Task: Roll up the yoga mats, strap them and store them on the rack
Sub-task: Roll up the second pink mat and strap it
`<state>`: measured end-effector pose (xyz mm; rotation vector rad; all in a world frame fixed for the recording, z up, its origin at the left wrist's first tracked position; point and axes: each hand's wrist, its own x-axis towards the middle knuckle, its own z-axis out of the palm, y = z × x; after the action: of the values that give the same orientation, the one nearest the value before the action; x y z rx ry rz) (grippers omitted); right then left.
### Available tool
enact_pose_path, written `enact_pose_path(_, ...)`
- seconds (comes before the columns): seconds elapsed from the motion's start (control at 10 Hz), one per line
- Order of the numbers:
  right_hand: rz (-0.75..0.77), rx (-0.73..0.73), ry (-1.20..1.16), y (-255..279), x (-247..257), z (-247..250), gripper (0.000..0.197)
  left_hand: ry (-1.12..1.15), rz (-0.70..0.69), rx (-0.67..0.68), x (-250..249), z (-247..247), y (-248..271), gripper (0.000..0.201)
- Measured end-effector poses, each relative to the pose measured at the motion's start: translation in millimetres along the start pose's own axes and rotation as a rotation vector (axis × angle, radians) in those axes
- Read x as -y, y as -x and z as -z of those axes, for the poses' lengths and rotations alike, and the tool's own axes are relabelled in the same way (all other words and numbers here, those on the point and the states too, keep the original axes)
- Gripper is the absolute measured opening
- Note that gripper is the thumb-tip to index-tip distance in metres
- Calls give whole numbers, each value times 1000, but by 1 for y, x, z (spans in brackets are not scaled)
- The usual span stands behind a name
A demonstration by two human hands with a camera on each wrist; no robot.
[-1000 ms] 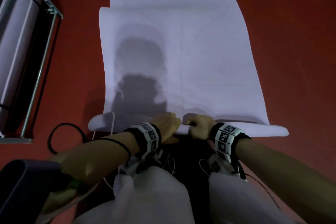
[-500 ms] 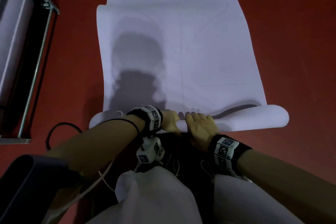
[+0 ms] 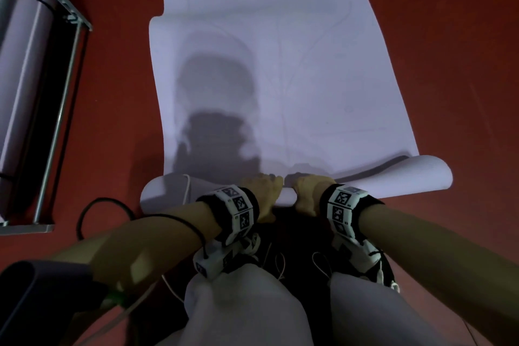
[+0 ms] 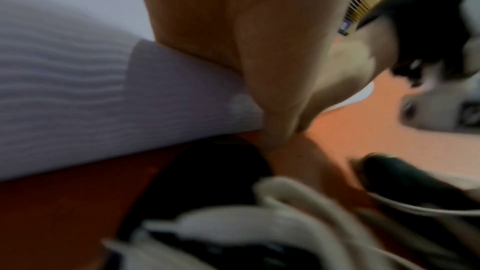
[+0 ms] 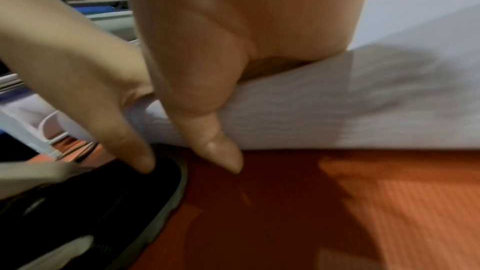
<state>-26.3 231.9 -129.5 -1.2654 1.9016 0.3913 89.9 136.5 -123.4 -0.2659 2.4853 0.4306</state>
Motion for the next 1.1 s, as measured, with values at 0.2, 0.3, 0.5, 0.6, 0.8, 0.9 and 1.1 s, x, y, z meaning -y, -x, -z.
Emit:
enact_pose_path(0.2, 76, -18, -65, 2, -11, -5, 38, 99, 18, 143, 0, 0, -9, 36)
enact_pose_path(0.3, 93, -187, 26, 10, -14, -10, 64, 162, 51, 244, 4, 3, -16, 32)
enact_pose_path(0.5, 115, -483, 310, 19, -17, -33, 52, 320, 59, 299, 20, 5, -15, 35)
enact_pose_path(0.6, 57, -230, 226, 22, -5, -1, 62, 390, 105, 325, 21, 4, -20, 38)
enact_pose_path(0.8, 99, -169, 110, 1, -10, 8, 39, 275, 33, 124, 21, 9, -4, 54)
enact_pose_path(0.9, 67, -57, 18, -16, -13, 2, 38, 138, -49, -11, 28, -2, 11, 54)
enact_pose_path(1.1, -2, 20, -163, -21, -20, 7, 39, 221, 64, -2, 28, -13, 11, 57)
